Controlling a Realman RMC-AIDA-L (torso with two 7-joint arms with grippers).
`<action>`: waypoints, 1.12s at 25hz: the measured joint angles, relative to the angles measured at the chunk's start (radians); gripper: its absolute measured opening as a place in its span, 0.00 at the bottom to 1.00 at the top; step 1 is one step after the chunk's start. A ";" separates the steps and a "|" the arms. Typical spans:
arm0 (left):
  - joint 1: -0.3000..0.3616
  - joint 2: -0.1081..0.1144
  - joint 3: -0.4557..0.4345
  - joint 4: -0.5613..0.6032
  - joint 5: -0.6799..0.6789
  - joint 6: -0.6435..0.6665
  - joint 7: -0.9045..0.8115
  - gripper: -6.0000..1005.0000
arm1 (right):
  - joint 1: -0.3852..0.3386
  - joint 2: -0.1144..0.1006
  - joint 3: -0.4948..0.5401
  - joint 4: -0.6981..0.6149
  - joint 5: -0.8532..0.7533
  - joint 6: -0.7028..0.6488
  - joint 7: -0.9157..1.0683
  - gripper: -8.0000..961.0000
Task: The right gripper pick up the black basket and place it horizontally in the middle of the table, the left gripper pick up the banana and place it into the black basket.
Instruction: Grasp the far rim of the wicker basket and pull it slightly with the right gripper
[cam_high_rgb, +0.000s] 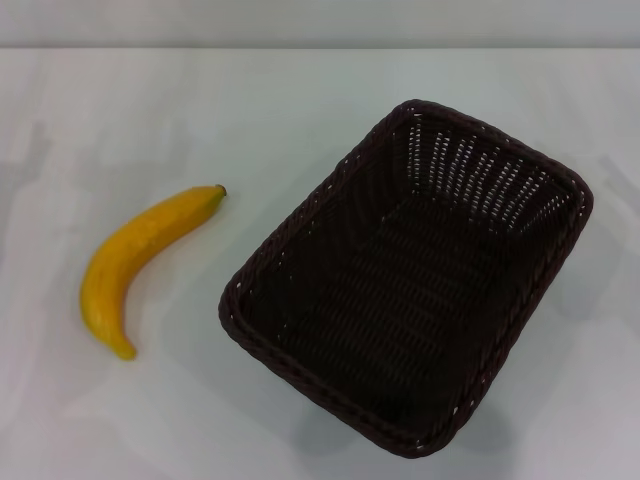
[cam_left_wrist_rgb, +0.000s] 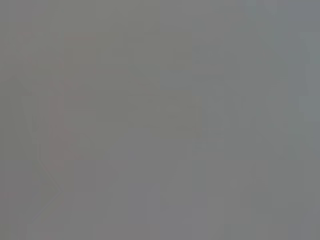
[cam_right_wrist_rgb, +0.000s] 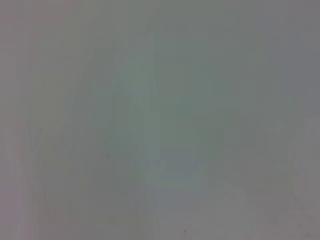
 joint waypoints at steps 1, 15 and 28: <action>0.000 0.000 0.000 0.000 0.000 0.000 0.000 0.87 | 0.000 -0.001 -0.001 -0.001 0.000 -0.002 0.002 0.86; 0.000 0.000 0.000 0.000 0.000 0.015 -0.001 0.87 | -0.012 0.000 0.005 -0.103 -0.079 -0.055 0.087 0.85; -0.001 0.001 0.000 0.003 0.001 0.016 -0.005 0.88 | -0.017 -0.001 0.007 -0.103 -0.079 -0.056 0.093 0.85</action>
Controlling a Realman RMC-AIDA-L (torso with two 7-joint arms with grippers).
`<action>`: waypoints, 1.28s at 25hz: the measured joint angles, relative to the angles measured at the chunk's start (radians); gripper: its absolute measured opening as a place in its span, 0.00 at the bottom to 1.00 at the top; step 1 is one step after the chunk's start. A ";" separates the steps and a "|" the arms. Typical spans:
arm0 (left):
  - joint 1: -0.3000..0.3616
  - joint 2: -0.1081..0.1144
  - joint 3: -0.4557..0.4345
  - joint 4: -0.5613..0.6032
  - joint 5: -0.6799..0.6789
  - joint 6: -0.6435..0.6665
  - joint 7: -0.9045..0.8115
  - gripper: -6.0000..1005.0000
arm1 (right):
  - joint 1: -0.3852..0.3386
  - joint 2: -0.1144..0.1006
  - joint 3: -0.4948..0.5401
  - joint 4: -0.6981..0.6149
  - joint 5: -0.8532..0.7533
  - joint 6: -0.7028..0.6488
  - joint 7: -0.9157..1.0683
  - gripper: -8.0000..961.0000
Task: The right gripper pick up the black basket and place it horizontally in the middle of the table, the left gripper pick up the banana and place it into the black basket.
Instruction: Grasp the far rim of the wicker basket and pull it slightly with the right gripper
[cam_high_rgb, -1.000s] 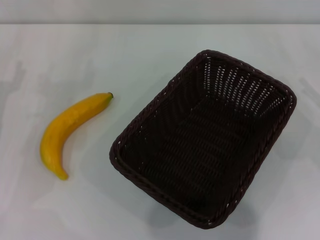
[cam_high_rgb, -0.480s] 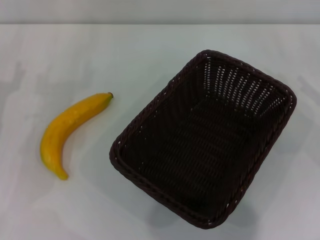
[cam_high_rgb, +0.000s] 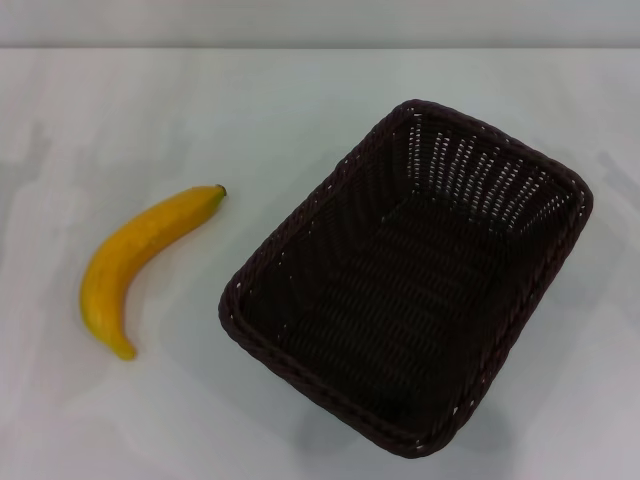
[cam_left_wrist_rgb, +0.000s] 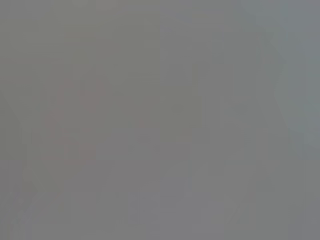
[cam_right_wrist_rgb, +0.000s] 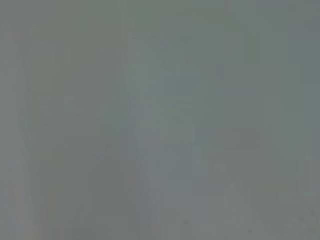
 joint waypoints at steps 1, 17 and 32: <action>0.000 0.000 0.000 0.000 0.000 0.000 0.000 0.88 | 0.000 0.000 0.000 0.000 0.000 0.000 0.001 0.85; 0.000 -0.001 0.004 -0.001 0.000 0.013 0.003 0.88 | 0.001 -0.001 -0.004 -0.014 0.000 -0.012 0.003 0.85; -0.011 0.000 0.007 -0.006 0.002 0.023 0.003 0.88 | 0.039 -0.010 -0.002 -0.345 -0.408 -0.157 0.423 0.85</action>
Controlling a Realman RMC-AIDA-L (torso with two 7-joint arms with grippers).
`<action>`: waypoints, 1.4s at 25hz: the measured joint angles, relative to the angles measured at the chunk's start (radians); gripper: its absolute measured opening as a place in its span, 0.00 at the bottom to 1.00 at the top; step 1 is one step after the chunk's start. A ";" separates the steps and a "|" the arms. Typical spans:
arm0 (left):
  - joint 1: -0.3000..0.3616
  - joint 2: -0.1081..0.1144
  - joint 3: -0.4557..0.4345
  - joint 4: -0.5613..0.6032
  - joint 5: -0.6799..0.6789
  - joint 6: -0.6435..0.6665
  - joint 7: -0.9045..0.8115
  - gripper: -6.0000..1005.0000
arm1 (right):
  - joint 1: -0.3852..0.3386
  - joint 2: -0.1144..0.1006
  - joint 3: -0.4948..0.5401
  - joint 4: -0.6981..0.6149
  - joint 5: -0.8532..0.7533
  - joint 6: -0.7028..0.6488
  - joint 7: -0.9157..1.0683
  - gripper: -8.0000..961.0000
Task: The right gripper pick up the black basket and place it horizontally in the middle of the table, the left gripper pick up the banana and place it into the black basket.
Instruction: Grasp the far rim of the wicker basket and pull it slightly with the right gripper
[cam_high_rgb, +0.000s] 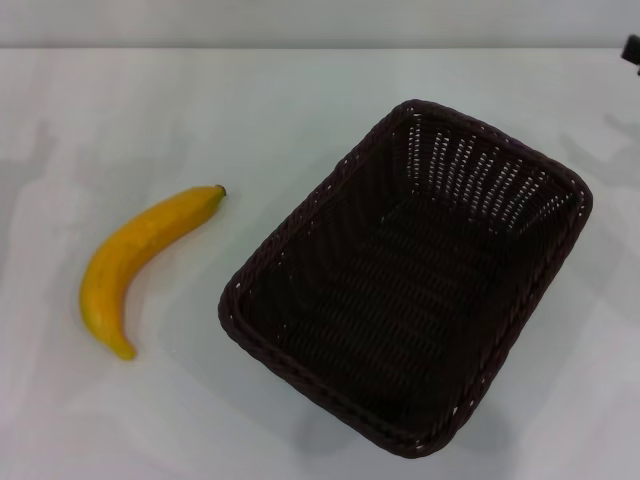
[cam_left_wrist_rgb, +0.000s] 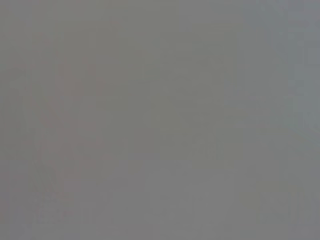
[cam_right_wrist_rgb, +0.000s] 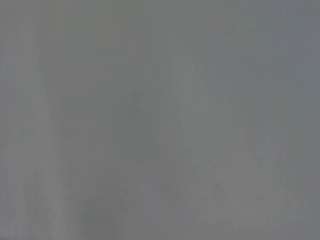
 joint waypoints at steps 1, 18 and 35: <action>0.000 0.000 0.000 0.000 0.000 0.000 0.000 0.88 | 0.009 -0.002 0.000 -0.016 -0.026 0.000 0.037 0.85; 0.001 0.000 0.000 -0.001 0.004 0.000 -0.004 0.87 | 0.213 -0.037 -0.002 -0.272 -0.614 0.193 0.581 0.84; 0.003 -0.003 0.003 -0.001 0.003 -0.003 -0.004 0.87 | 0.308 -0.004 -0.100 -0.388 -0.851 0.358 0.556 0.82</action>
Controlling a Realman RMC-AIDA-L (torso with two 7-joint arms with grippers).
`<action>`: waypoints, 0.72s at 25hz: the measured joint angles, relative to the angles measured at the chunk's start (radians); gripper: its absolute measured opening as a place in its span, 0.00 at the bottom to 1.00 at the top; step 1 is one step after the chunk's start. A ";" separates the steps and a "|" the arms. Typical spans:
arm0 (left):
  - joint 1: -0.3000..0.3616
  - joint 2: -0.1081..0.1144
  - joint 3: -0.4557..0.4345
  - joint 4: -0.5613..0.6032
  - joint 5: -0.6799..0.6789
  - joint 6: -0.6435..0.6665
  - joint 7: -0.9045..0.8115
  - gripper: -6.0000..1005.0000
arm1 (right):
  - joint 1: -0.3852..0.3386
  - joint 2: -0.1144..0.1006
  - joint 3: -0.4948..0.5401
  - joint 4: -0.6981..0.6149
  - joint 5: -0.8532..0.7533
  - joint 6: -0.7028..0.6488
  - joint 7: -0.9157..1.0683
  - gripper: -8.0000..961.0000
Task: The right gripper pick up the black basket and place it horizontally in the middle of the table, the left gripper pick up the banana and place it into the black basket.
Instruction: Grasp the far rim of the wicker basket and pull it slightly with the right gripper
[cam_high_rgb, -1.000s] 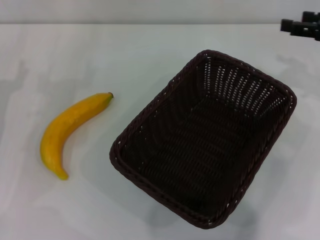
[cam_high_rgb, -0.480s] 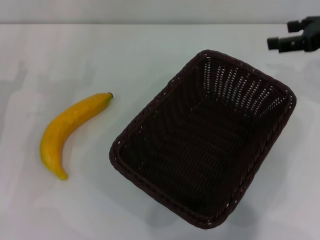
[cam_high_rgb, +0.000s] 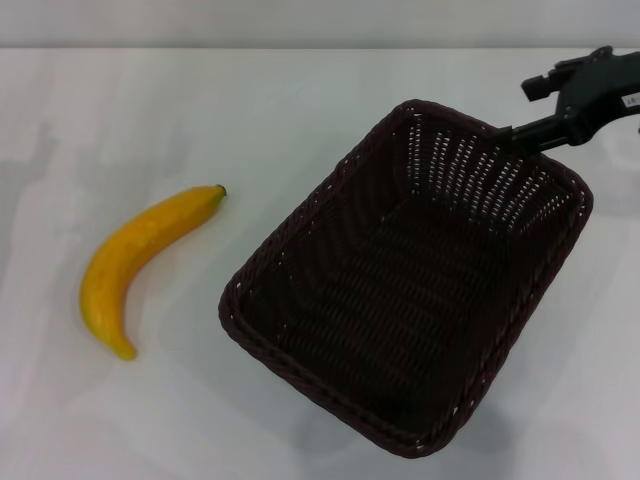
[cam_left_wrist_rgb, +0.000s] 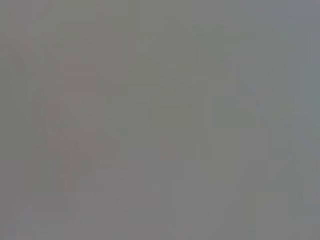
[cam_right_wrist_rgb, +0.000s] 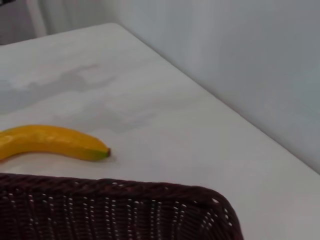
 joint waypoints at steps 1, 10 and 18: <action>0.000 0.000 0.000 0.000 0.000 -0.001 0.000 0.87 | 0.006 0.000 0.000 -0.001 -0.007 0.008 0.002 0.81; -0.002 0.000 0.000 -0.003 0.000 -0.006 0.000 0.87 | 0.034 0.032 -0.001 0.027 -0.076 -0.026 -0.005 0.80; 0.003 0.000 0.000 -0.004 0.001 -0.006 0.000 0.87 | 0.059 0.030 0.004 0.117 -0.077 -0.071 -0.012 0.79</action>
